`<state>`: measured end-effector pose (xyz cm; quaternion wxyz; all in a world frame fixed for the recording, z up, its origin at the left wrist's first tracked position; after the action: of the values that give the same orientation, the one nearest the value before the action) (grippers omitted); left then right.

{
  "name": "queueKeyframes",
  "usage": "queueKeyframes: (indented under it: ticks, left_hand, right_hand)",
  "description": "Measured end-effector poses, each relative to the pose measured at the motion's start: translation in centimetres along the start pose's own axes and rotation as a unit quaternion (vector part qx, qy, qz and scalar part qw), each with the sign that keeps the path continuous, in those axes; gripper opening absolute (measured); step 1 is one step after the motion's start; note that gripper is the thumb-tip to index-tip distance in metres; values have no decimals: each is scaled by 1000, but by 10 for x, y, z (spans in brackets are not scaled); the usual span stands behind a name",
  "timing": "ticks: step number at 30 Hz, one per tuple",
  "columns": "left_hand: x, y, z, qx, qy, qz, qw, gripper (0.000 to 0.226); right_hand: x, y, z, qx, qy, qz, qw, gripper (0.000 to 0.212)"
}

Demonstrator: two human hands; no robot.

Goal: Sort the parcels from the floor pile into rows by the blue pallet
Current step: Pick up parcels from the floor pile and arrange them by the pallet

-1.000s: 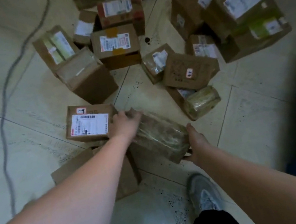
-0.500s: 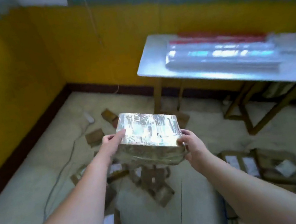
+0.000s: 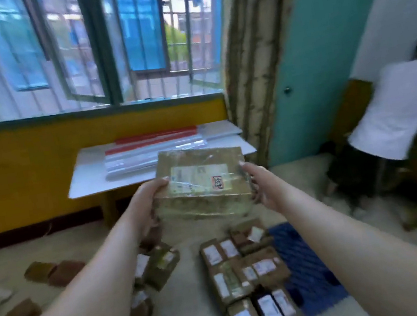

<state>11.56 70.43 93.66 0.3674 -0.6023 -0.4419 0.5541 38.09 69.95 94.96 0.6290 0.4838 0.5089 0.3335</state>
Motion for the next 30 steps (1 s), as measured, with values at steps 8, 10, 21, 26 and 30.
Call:
queueKeyframes:
  ticks: [8,10,21,26,30]
  left_hand:
    - [-18,-1,-197,61,59,-7,996,23]
    - [-20,5,-246,86,66,-9,994,26]
    - [46,154,-472,87,37,95,991,89]
    - [70,221,-497,-30,-2,200,979,88]
    - [112,246,-493,-24,-11,216,976,90]
  right_hand:
    - [-17,-5,201,48,-25,-35,998,67]
    - [-7,-23,246,74,-51,-39,995,65]
    - [83,-123,450,156,-122,-103,975,42]
    - [126,-182,445,192,-67,-172,964,47]
    - [165,-215,448,121,-32,-224,966,55]
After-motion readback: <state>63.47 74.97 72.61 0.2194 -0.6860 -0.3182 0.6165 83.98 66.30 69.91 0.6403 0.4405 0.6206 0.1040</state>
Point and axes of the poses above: each hand's wrist, its own x-axis towards the middle knuckle, its own z-axis out of the back of the hand, y = z × x, the point moved 10 cm from there along x, towards the middle knuckle, and after that the axes turned 6 degrees about -y, right-handed, at the moved point
